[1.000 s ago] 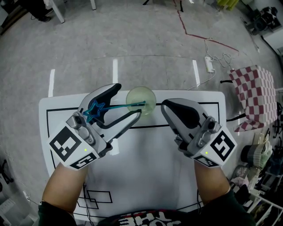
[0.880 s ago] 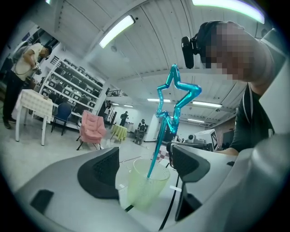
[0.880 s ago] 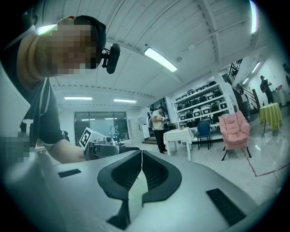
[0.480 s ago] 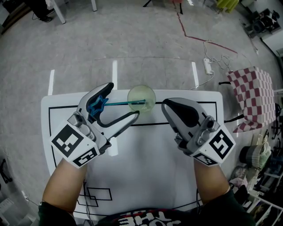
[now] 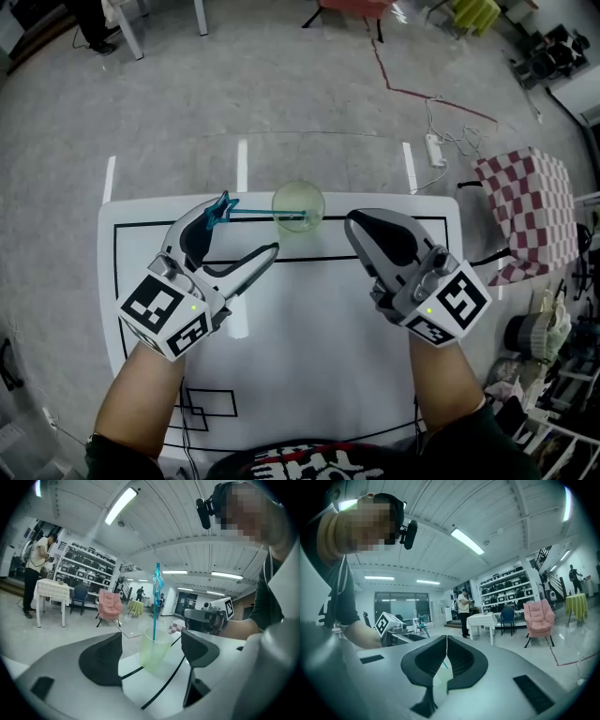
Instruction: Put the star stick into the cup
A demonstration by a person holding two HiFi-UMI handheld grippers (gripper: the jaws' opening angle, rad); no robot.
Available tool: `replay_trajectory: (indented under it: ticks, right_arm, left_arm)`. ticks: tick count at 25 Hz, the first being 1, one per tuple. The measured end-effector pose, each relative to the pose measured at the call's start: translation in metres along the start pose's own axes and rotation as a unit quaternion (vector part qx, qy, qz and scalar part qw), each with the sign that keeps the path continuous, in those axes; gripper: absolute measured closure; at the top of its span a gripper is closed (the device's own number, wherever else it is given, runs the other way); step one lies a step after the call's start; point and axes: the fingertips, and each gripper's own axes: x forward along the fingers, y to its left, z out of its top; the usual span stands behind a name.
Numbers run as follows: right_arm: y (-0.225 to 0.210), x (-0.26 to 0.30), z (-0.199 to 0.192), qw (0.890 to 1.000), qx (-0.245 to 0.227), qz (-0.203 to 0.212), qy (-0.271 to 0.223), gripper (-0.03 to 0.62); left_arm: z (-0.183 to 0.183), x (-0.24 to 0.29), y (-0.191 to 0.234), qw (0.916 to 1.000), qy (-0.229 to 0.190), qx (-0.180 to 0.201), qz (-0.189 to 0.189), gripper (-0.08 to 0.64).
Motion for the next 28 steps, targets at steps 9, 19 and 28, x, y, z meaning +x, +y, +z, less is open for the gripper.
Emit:
replay_trajectory:
  ticks: [9, 19, 28]
  right_arm:
    - [0.015, -0.015, 0.013, 1.0, 0.0, -0.01, 0.004, 0.558]
    - [0.038, -0.043, 0.041, 0.999, 0.002, -0.033, 0.006, 0.558]
    - [0.091, -0.07, 0.074, 0.998, 0.01, -0.063, 0.01, 0.558]
  left_arm:
    - [0.004, -0.039, -0.016, 0.9996, 0.005, -0.018, 0.02, 0.164]
    - [0.036, -0.097, -0.049, 0.9987, -0.04, -0.026, 0.019, 0.393]
    - [0.072, -0.179, -0.083, 0.9955, -0.084, -0.039, -0.022, 0.546]
